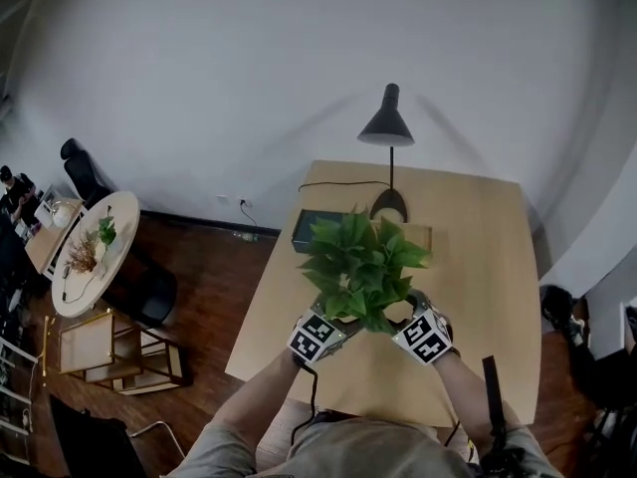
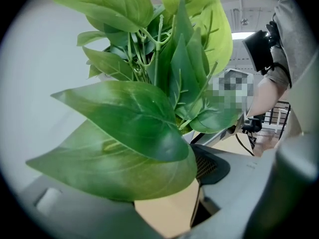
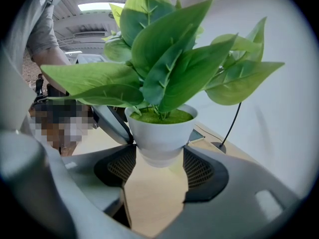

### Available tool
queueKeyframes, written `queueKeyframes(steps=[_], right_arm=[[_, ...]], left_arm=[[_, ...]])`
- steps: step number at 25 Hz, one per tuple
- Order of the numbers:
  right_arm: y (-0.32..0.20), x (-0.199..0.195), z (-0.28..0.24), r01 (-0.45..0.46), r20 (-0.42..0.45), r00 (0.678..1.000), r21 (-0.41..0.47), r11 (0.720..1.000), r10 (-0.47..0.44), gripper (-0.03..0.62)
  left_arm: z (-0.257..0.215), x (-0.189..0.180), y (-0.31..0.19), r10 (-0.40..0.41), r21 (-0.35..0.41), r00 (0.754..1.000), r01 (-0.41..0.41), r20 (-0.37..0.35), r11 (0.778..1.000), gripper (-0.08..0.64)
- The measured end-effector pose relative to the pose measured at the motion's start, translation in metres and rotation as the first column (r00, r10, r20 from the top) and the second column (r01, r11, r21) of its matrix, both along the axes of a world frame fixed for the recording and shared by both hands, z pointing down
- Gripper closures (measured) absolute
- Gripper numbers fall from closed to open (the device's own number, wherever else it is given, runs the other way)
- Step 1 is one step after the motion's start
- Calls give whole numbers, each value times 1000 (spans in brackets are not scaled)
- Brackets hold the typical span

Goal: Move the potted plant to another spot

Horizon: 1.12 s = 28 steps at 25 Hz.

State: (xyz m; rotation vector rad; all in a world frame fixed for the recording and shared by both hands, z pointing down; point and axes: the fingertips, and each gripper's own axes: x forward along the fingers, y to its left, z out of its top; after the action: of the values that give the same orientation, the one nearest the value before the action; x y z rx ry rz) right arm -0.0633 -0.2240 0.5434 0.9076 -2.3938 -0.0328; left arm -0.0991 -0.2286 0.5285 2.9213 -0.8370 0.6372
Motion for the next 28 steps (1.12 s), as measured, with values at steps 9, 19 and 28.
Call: queueKeyframes(steps=[9, 19, 28], right_arm=[[-26, -60, 13, -93, -14, 996, -40, 995, 93, 290], [-42, -129, 34, -85, -50, 995, -81, 993, 81, 291], [-58, -198, 68, -29, -62, 998, -144, 989, 20, 291]], left_arm=[[11, -59, -31, 91, -23, 996, -91, -7, 996, 224], [35, -128, -47, 78, -58, 997, -78, 0, 995, 222], [76, -199, -61, 24, -128, 999, -19, 34, 992, 222]])
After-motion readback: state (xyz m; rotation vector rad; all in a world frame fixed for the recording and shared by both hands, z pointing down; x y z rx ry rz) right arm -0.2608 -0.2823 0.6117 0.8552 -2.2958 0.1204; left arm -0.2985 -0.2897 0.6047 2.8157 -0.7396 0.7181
